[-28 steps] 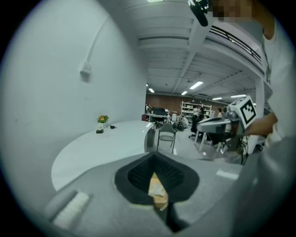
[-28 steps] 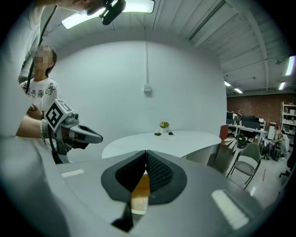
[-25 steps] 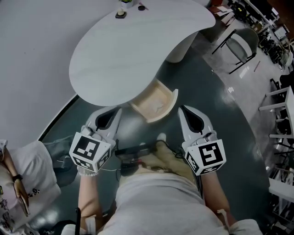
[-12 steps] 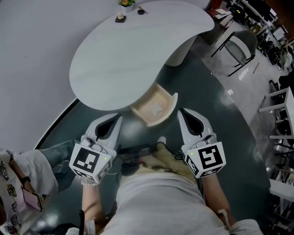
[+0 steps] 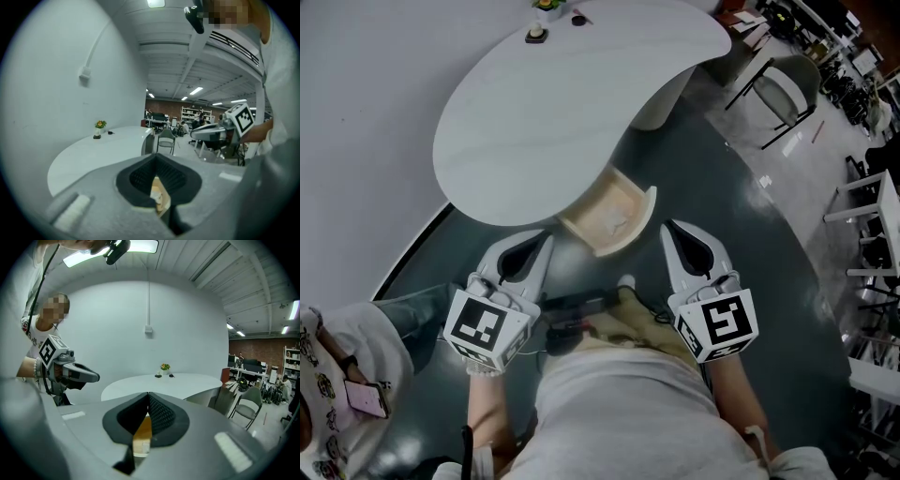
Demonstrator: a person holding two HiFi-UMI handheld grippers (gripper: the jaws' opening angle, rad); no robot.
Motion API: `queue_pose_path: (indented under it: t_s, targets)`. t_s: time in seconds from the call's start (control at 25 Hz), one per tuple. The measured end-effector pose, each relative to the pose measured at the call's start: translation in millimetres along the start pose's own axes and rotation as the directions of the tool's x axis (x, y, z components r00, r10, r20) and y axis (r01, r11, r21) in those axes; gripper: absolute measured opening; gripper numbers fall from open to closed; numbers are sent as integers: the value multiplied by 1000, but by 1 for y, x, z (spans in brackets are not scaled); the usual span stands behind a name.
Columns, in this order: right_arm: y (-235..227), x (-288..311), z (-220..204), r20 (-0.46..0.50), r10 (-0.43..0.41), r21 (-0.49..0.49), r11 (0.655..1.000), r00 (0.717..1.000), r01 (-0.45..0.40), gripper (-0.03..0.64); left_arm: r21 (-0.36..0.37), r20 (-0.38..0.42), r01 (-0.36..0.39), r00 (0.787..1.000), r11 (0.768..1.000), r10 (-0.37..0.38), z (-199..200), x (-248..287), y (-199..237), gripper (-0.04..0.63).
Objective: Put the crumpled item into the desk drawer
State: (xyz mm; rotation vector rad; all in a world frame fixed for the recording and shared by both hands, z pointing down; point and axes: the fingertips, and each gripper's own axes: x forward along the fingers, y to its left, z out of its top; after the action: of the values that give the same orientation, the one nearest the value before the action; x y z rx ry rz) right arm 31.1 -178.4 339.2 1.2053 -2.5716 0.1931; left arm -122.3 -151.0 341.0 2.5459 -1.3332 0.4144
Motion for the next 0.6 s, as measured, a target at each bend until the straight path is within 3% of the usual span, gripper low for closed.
queue_pose_path:
  t_s: [0.6]
  targets:
    - [-9, 2, -6, -24, 10, -12, 1000, 1000, -10, 5, 24, -23, 35, 999, 999, -34, -4, 21, -4, -3]
